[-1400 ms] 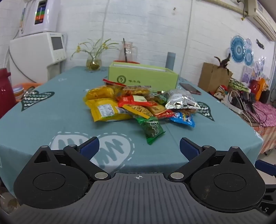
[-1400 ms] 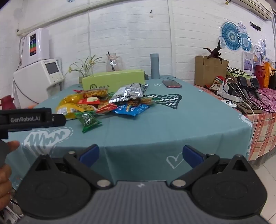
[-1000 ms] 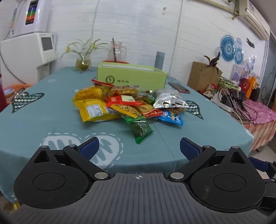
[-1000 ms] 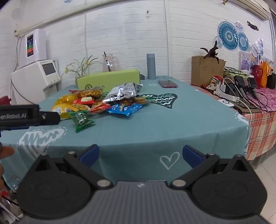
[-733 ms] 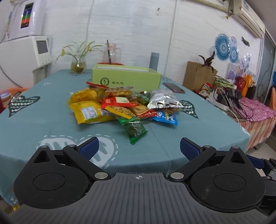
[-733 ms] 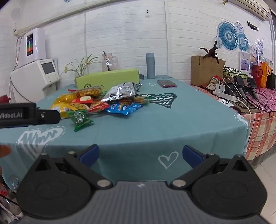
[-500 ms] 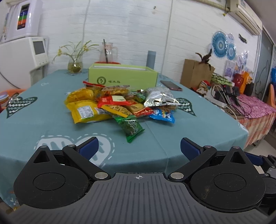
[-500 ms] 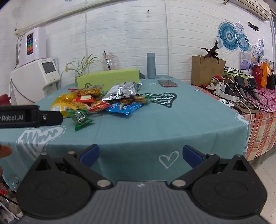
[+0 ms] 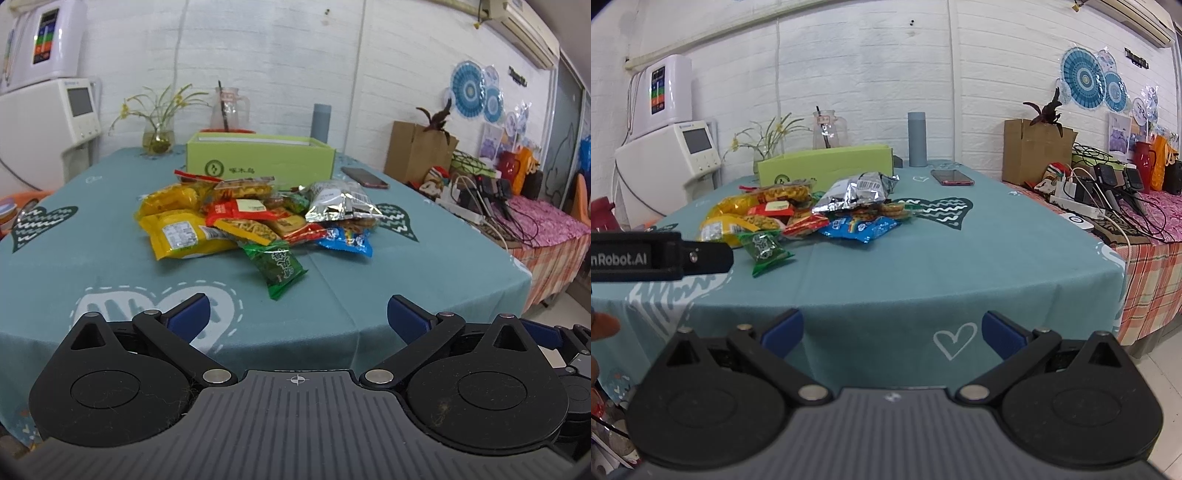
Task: Organize snacks
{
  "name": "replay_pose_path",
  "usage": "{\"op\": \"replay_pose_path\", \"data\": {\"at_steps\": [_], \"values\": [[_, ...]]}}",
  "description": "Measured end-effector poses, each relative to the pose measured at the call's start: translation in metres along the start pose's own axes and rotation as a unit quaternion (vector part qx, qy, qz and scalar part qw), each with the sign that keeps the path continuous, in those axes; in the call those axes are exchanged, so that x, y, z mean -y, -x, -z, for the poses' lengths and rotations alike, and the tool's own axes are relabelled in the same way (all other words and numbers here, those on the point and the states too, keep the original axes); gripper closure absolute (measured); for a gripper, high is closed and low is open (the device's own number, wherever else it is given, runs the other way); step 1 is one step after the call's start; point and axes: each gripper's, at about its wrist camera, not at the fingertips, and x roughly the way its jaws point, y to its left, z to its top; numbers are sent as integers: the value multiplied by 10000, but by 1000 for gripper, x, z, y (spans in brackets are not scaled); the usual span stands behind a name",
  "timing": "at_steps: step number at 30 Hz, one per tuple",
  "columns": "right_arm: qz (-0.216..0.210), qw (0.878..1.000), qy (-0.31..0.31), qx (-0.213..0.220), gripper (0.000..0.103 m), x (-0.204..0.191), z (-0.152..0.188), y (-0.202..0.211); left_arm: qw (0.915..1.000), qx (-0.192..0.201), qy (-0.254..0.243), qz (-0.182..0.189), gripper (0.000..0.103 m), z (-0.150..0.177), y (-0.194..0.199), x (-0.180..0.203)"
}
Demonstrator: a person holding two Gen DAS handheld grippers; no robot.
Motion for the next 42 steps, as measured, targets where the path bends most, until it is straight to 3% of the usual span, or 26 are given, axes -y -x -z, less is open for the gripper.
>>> {"op": "replay_pose_path", "data": {"at_steps": [42], "values": [[-25, 9999, 68, -84, 0, -2, 4, -3, 9996, -273, -39, -13, 11, 5, -13, 1]]}}
